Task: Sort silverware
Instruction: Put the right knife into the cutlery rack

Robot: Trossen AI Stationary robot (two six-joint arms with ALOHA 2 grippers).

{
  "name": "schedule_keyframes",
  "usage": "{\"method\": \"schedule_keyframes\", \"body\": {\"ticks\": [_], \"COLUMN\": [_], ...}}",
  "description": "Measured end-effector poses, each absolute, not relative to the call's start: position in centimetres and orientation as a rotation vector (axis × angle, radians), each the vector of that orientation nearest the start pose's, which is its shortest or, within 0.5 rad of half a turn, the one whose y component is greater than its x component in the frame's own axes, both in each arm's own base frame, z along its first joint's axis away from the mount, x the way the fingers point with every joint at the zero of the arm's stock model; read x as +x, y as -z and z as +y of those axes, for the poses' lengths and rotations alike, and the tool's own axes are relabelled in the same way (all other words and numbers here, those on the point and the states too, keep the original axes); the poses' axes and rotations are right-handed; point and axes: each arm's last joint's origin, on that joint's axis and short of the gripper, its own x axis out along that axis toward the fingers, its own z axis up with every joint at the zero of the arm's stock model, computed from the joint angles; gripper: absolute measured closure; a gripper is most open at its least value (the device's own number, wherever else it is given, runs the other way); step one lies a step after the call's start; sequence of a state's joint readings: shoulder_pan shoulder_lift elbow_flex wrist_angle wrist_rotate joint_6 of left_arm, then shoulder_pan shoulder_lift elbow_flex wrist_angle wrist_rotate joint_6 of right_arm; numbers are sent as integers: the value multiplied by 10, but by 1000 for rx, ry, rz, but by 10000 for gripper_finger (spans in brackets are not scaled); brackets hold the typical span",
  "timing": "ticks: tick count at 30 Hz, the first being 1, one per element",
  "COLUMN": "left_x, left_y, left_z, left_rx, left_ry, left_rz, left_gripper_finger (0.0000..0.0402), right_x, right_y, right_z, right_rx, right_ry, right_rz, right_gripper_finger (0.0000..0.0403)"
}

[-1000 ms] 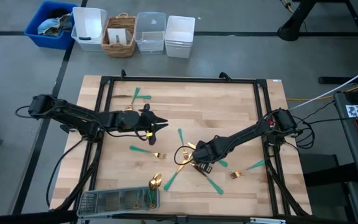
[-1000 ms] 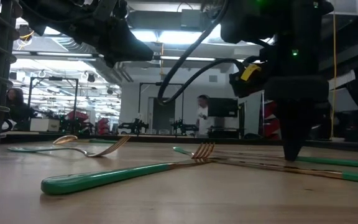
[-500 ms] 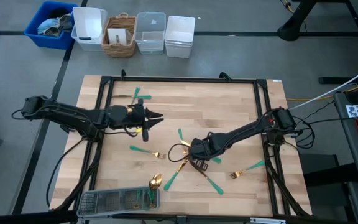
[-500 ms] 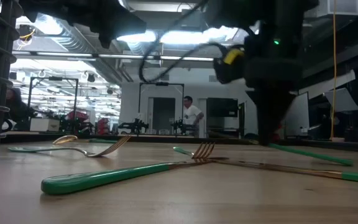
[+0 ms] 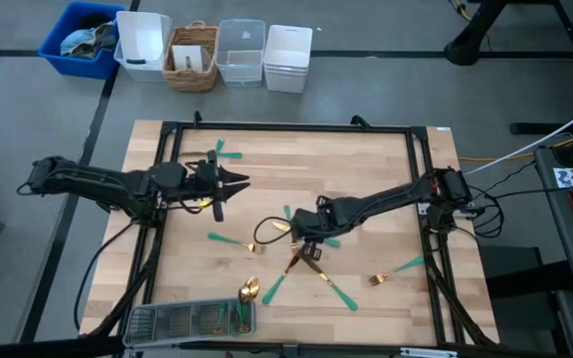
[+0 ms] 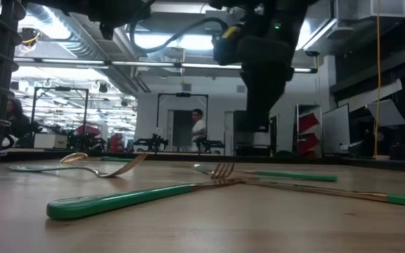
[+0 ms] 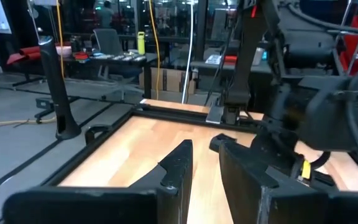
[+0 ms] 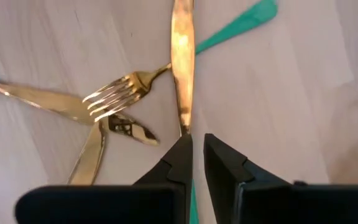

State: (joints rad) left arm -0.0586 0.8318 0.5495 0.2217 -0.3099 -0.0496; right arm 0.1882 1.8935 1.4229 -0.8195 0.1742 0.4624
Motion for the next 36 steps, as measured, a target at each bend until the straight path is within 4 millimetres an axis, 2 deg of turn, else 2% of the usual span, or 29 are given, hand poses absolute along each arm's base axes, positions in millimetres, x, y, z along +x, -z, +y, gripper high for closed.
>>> {"method": "schedule_keyframes", "body": {"ticks": [14, 17, 25, 36], "left_x": [184, 183, 183, 183], "left_y": [-272, -271, -271, -271], "left_z": [-2, -2, -2, -2], "left_rx": [-54, -52, -51, -49], "left_ry": [-259, -259, -259, -259], "left_rz": [169, 179, 182, 183], "left_gripper_finger": [329, 329, 329, 329], "right_x": [373, 375, 383, 387], "right_y": [-205, -199, -167, -166], "right_z": [62, 62, 58, 38], "right_rx": [136, 133, 142, 158], "right_ry": [197, 198, 179, 151], "right_rz": [1240, 1249, 1349, 1347], "right_gripper_finger": [361, 361, 361, 361]}}
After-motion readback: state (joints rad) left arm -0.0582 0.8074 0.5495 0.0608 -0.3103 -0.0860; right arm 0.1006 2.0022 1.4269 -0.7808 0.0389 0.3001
